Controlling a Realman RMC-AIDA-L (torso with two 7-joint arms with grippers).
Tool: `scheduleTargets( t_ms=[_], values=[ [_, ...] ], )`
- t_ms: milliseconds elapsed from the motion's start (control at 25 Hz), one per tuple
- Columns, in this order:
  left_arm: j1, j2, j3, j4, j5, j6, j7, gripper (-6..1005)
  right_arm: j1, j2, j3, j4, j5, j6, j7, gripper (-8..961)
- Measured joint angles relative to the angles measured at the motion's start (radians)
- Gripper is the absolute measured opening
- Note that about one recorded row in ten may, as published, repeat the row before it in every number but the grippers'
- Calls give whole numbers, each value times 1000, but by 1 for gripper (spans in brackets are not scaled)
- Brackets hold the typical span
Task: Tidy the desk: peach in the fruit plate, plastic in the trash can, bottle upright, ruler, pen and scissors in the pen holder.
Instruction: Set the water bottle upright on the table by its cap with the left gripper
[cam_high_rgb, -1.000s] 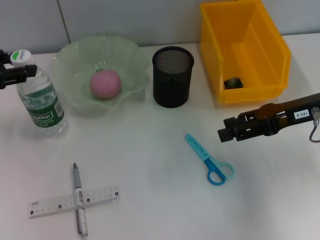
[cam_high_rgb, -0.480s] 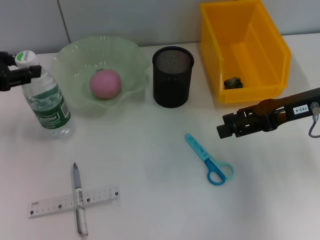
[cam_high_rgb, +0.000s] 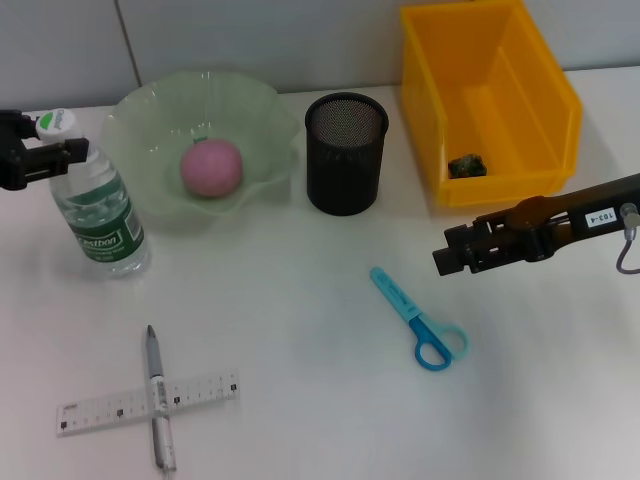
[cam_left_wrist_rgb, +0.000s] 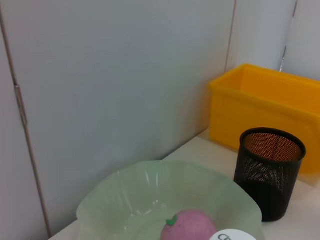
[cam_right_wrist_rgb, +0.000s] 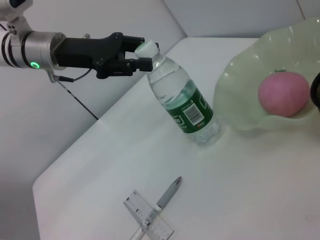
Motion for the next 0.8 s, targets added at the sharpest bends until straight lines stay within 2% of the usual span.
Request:
scheduleTargets(
  t_ms=[160,800],
  values=[
    [1,-9,7,5,1,-6,11,439,0,0,0,3,0,3,-1,732],
    [0,-10,44,6,6,-21,11,442,2,0,0,5,0,7,-6,732]
  ],
)
